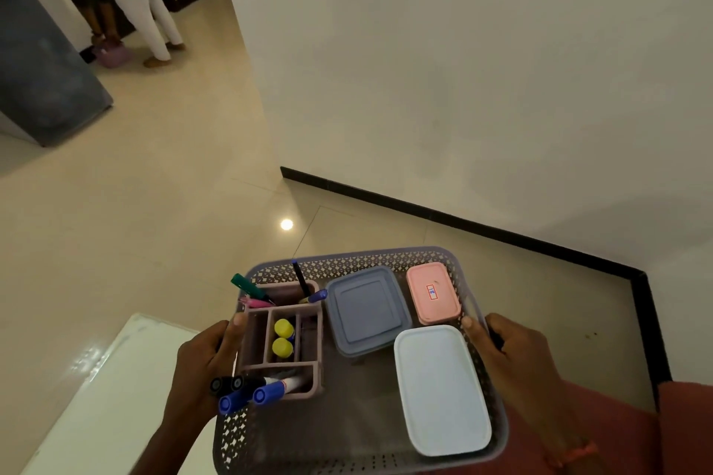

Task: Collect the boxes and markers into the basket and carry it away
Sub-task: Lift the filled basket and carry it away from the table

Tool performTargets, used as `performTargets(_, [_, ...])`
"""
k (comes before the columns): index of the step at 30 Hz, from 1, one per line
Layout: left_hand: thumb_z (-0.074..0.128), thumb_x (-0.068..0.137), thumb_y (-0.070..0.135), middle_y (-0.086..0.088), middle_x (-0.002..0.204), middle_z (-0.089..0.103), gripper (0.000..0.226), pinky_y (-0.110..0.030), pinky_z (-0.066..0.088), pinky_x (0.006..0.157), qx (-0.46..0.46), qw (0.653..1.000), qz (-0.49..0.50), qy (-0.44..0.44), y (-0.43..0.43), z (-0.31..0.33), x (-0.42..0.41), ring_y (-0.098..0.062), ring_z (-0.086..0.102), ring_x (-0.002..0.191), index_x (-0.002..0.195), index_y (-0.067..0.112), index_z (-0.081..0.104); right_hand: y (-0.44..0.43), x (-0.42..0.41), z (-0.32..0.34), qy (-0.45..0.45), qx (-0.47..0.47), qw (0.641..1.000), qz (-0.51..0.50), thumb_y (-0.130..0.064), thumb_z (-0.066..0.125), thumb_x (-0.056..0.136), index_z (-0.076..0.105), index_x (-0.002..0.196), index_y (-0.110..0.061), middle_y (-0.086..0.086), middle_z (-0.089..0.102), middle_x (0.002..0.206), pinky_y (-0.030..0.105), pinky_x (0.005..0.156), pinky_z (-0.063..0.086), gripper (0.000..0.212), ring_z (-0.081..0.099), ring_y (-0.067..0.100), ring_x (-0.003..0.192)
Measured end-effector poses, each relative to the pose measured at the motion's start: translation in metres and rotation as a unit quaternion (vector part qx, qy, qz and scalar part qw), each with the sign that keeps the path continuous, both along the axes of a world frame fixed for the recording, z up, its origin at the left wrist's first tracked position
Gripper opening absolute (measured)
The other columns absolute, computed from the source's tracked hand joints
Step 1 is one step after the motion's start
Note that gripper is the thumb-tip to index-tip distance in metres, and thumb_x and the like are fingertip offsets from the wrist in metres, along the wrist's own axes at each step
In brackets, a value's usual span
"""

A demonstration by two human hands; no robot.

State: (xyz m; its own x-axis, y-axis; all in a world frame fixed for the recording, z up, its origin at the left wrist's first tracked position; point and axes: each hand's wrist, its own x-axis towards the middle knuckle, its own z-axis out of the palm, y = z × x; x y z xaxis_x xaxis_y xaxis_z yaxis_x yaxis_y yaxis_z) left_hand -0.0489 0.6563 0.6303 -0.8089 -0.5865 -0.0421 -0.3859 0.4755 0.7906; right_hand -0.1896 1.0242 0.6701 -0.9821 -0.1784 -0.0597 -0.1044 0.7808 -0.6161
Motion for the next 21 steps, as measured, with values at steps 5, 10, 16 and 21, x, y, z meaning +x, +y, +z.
performTargets(5, [0.04,0.093,0.071,-0.009,0.05,0.056,0.071,-0.037,0.044,0.055,-0.006,1.0,0.03,0.003,0.005,0.008,-0.025,-0.023,0.052,0.048,0.062,0.009,0.059,-0.007,-0.045,0.006,-0.006,-0.033,0.999,0.015,-0.036,0.063,0.092,0.044,0.053,-0.015,-0.001,0.041,0.043,0.023,0.048,0.03,0.048,0.038,0.009,0.042])
performTargets(10, [0.037,0.086,0.069,-0.009,0.049,0.054,0.07,-0.031,0.041,0.054,-0.013,0.999,0.038,-0.009,-0.007,0.008,-0.064,-0.02,0.05,0.049,0.062,0.006,0.058,-0.025,-0.089,0.004,-0.008,-0.051,0.999,0.012,-0.04,0.063,0.091,0.052,0.058,-0.014,0.004,0.053,0.05,0.03,0.05,0.035,0.044,0.049,0.014,0.047])
performTargets(16, [0.032,0.078,0.075,0.004,0.042,0.041,0.069,-0.027,0.034,0.05,-0.02,0.997,0.069,0.007,-0.028,0.011,-0.12,-0.014,0.04,0.043,0.055,0.012,0.049,-0.058,-0.153,0.006,-0.005,-0.055,0.998,0.033,-0.04,0.062,0.091,0.055,0.06,-0.024,-0.014,0.062,0.065,0.023,0.049,0.034,0.036,0.056,0.006,0.058])
performTargets(21, [0.035,0.079,0.077,0.0,0.043,0.044,0.074,-0.03,0.036,0.051,-0.021,0.996,0.085,-0.006,-0.049,0.005,-0.15,-0.015,0.043,0.044,0.057,0.009,0.054,-0.082,-0.205,0.013,-0.023,-0.05,0.996,0.072,-0.04,0.064,0.09,0.06,0.062,-0.024,-0.014,0.062,0.06,0.021,0.049,0.036,0.033,0.057,0.003,0.056])
